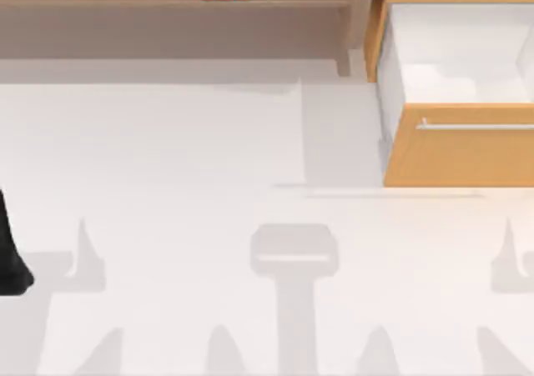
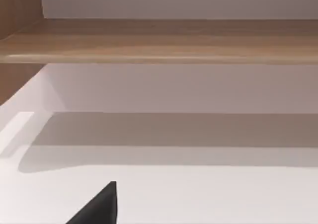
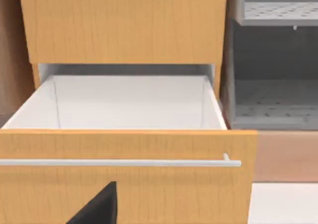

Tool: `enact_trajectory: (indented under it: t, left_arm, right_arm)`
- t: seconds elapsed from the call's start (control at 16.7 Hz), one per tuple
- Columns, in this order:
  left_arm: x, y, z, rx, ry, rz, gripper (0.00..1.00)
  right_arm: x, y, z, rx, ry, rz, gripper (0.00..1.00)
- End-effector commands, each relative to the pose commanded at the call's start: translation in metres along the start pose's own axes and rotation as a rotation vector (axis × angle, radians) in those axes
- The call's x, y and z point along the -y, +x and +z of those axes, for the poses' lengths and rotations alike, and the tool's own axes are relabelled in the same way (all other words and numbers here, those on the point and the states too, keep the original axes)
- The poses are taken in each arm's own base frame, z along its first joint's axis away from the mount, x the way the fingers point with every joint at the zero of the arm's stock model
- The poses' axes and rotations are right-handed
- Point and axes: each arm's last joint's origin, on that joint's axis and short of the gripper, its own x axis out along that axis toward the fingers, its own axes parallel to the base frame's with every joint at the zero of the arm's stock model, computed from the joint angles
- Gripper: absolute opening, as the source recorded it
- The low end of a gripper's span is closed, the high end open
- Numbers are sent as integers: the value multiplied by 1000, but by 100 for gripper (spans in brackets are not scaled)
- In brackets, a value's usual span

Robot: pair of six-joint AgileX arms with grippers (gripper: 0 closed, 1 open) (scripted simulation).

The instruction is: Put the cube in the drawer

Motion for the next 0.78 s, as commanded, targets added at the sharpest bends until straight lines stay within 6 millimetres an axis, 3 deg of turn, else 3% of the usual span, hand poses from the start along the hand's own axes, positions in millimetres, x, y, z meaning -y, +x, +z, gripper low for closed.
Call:
enact_trajectory:
  t: [0.3, 0.54, 0.78]
  left_arm:
    - [0, 0, 0, 0, 0, 0, 100]
    - [0, 0, 0, 0, 0, 0, 100]
    - [0, 0, 0, 0, 0, 0, 100]
  right_arm:
    - [-2, 1, 12, 6, -1, 1, 100]
    - [-8, 12, 55, 15, -7, -4, 100]
    - [-26, 50, 108, 9, -13, -9, 100]
